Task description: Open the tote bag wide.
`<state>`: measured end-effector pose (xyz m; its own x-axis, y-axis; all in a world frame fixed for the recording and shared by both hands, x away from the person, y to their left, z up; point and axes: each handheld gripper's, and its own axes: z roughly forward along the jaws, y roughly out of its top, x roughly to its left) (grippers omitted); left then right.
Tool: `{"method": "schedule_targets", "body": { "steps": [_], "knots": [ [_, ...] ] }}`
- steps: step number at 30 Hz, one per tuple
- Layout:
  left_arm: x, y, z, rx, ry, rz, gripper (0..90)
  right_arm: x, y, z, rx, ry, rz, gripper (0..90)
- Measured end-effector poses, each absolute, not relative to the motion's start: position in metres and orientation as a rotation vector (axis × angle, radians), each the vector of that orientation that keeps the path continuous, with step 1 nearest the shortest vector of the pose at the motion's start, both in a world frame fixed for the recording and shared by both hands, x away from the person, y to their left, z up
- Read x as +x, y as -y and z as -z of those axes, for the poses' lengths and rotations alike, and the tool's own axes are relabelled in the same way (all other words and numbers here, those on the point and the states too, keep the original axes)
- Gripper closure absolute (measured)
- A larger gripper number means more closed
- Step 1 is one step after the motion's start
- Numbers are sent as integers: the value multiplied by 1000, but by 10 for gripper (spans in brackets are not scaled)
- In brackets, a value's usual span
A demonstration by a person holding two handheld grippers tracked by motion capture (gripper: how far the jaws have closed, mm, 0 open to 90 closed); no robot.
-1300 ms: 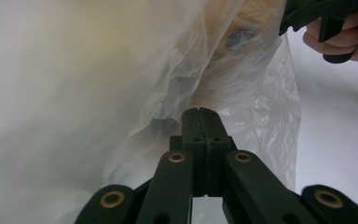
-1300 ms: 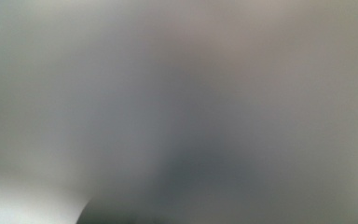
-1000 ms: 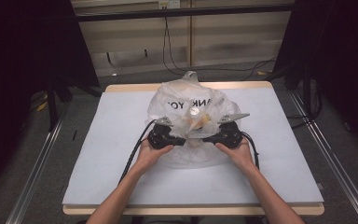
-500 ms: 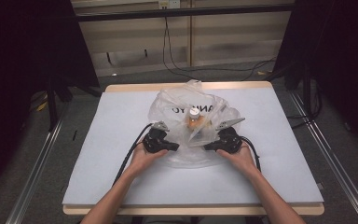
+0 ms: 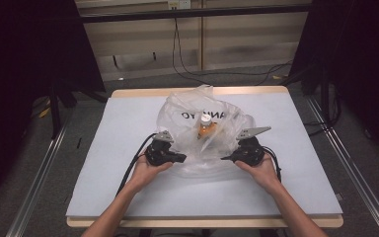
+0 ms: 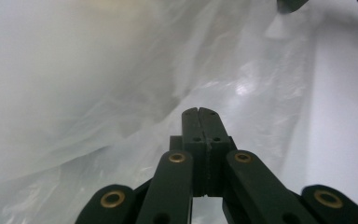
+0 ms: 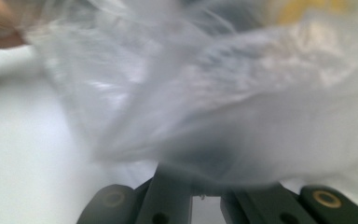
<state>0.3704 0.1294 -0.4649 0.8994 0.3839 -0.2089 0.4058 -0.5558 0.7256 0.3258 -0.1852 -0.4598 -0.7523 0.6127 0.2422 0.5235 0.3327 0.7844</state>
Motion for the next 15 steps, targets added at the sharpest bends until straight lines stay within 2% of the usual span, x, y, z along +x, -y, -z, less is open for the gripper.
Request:
{"method": "schedule_targets", "body": {
  "steps": [15],
  "knots": [
    [357, -129, 441, 2134, -503, 40, 900, 284, 223, 437, 1056, -2382, -1461, 900]
  ]
}}
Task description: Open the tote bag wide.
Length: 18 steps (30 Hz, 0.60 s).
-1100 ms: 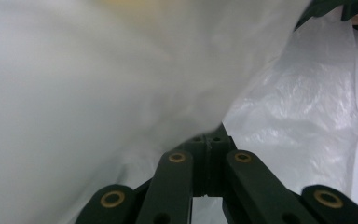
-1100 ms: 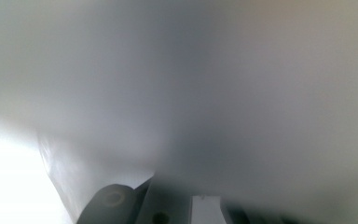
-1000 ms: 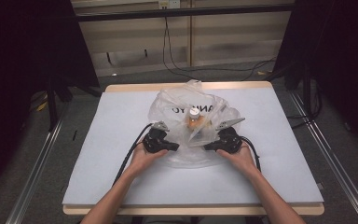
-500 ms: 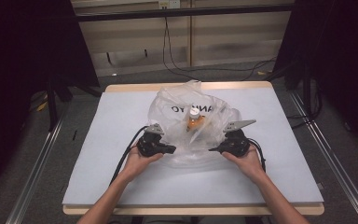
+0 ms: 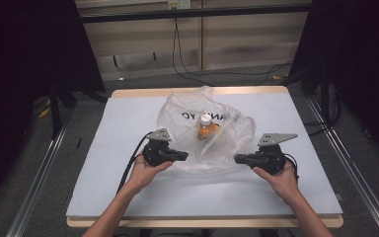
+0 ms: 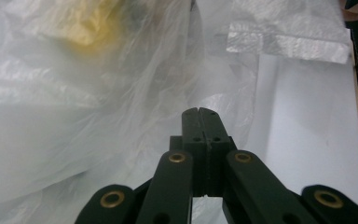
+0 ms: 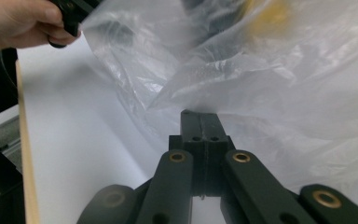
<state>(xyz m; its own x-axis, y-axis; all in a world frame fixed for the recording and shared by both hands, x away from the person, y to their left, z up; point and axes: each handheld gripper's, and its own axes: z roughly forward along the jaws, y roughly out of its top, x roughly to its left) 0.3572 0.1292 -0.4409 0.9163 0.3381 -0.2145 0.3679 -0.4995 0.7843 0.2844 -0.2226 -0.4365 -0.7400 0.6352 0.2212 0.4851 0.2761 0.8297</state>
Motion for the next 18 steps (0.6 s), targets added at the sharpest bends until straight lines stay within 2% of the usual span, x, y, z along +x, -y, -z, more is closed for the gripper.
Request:
{"method": "schedule_targets", "body": {
  "steps": [9, 18],
  "knots": [
    [357, -131, 417, 2096, -481, 10, 900, 271, 231, 407, 1019, -2335, -1492, 900],
    [379, -130, 381, 2005, -473, -43, 900, 316, 213, 362, 949, -2297, -1525, 900]
  ]
}}
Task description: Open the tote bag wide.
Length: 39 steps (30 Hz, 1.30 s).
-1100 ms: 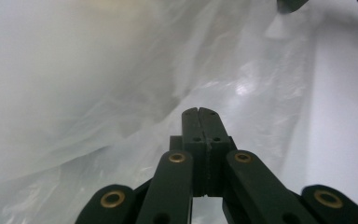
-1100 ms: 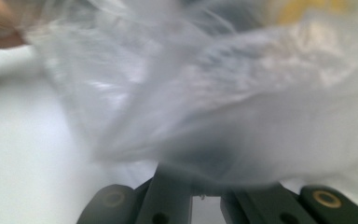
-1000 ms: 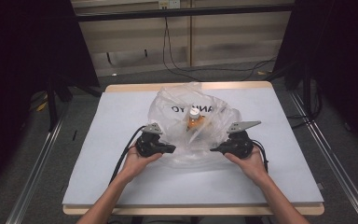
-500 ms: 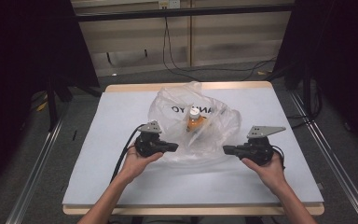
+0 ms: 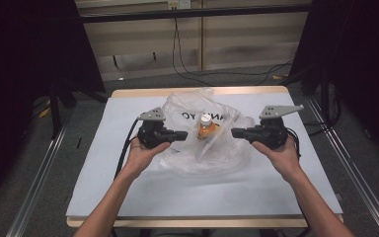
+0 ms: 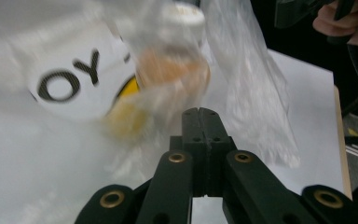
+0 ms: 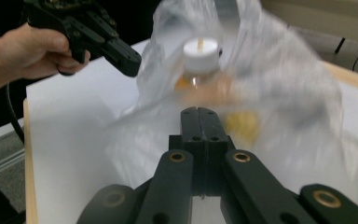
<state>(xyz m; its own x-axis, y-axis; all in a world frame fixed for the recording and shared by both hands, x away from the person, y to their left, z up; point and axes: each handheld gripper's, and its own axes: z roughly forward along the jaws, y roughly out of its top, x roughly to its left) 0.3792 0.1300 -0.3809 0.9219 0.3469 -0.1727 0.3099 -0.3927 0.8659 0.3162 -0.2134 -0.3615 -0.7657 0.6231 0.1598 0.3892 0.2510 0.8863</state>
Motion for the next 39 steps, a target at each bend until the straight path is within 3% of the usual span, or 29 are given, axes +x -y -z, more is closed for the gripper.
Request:
{"method": "schedule_targets", "body": {
  "steps": [12, 23, 39],
  "knots": [
    [418, -112, 364, 1962, -567, -88, 900, 365, 181, 339, 898, -2277, -1538, 900],
    [434, -91, 427, 2190, -628, -23, 900, 403, 180, 404, 1058, -2393, -1375, 900],
    [408, -104, 475, 2363, -585, 47, 900, 394, 185, 475, 1116, -2618, -1165, 900]
  ]
}}
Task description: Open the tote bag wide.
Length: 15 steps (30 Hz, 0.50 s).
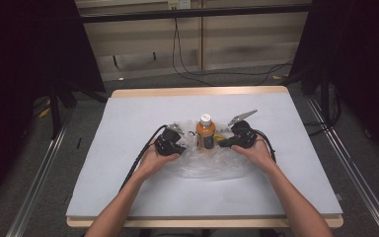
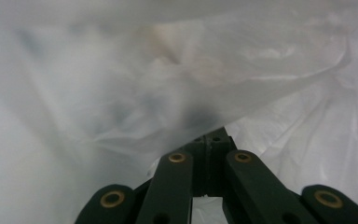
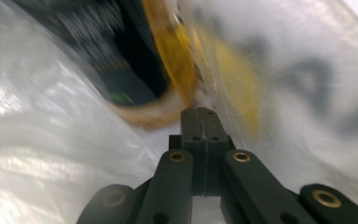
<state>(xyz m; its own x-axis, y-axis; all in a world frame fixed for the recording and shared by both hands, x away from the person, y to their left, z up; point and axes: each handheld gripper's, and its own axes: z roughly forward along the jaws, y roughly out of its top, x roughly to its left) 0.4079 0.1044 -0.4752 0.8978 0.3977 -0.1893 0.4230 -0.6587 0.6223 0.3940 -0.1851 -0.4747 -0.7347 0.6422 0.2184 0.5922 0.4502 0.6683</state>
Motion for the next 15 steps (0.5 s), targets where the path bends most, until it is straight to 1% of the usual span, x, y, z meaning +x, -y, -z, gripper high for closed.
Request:
{"method": "schedule_targets", "body": {
  "steps": [2, 3, 7, 8, 10, 11, 12, 15],
  "knots": [
    [407, -107, 475, 2363, -599, 44, 900, 394, 188, 479, 1134, -2630, -1127, 900],
    [404, -107, 474, 2381, -606, 13, 900, 394, 189, 482, 1137, -2633, -1128, 900],
    [400, -109, 468, 2447, -551, 42, 900, 394, 190, 479, 1127, -2645, -1090, 900],
    [399, -111, 468, 2458, -545, 31, 900, 395, 191, 479, 1120, -2648, -1096, 900],
    [397, -113, 469, 2437, -565, 48, 900, 395, 193, 478, 1127, -2656, -1090, 900],
    [398, -116, 469, 2452, -541, 40, 900, 395, 193, 478, 1125, -2656, -1088, 900],
    [396, -116, 470, 2415, -575, 54, 900, 394, 193, 478, 1127, -2657, -1095, 900],
    [392, -121, 467, 2407, -563, 39, 900, 389, 190, 474, 1097, -2653, -1121, 900]
  ]
}}
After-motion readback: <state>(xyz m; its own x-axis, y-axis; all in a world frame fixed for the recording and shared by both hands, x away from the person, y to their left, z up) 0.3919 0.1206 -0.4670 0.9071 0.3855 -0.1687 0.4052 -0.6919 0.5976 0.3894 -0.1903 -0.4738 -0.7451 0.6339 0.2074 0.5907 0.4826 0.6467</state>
